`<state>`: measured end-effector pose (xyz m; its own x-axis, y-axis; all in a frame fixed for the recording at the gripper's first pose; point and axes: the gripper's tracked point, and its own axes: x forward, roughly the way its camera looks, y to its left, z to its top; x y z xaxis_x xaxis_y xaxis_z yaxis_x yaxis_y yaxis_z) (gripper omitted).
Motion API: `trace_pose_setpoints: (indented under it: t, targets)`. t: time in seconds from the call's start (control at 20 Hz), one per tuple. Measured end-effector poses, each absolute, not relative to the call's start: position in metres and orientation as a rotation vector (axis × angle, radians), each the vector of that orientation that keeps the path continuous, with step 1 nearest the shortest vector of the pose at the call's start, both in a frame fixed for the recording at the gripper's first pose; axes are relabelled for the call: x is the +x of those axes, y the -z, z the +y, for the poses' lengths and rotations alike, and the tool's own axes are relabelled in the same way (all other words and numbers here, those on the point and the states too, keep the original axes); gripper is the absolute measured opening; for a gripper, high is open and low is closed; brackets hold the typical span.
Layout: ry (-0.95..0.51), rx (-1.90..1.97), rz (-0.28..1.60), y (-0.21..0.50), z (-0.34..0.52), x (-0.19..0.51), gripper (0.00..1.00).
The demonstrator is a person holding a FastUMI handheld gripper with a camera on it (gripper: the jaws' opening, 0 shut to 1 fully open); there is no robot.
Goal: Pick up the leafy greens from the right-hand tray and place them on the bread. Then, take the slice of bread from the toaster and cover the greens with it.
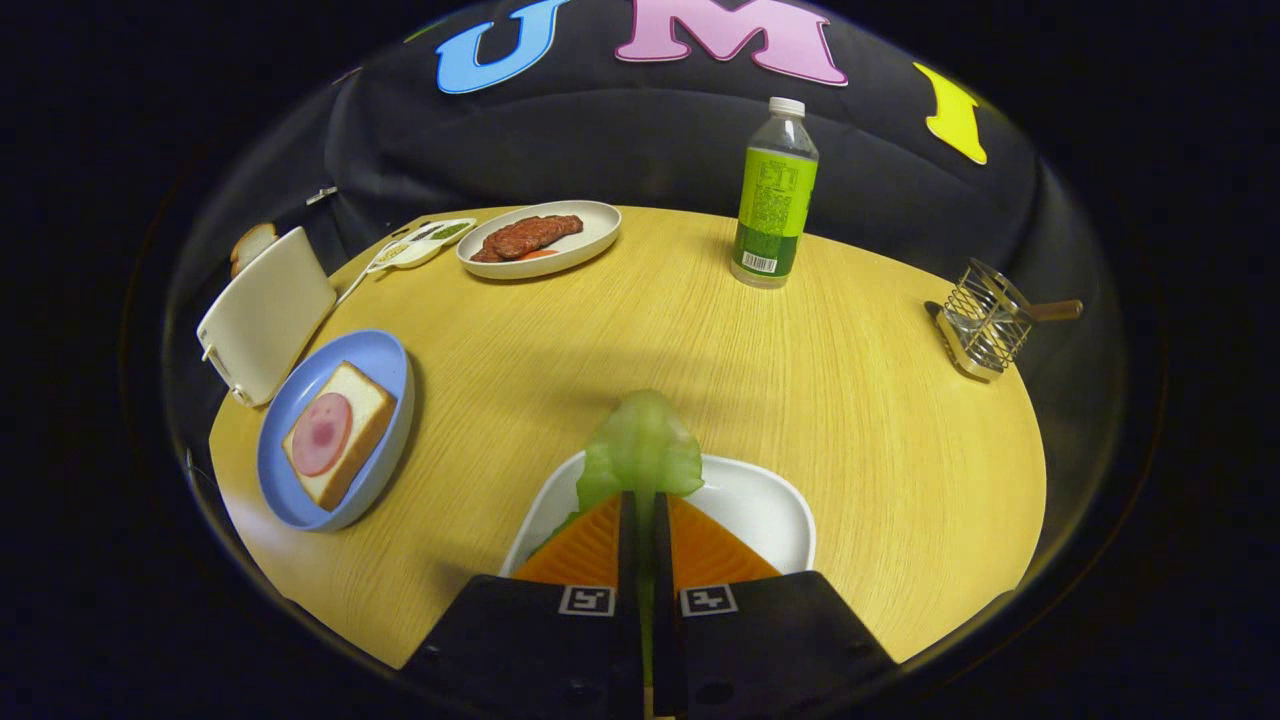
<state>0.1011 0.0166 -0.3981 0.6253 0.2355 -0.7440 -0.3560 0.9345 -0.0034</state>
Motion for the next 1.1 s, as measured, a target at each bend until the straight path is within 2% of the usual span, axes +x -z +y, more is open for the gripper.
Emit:
trace_pose_setpoints:
  t: [0.25,1.1]
  targets:
    - [-0.389,-0.053,0.898,0.390,0.019,0.099,0.05]
    - [-0.430,-0.026,0.745,0.248,0.060,0.095,0.05]
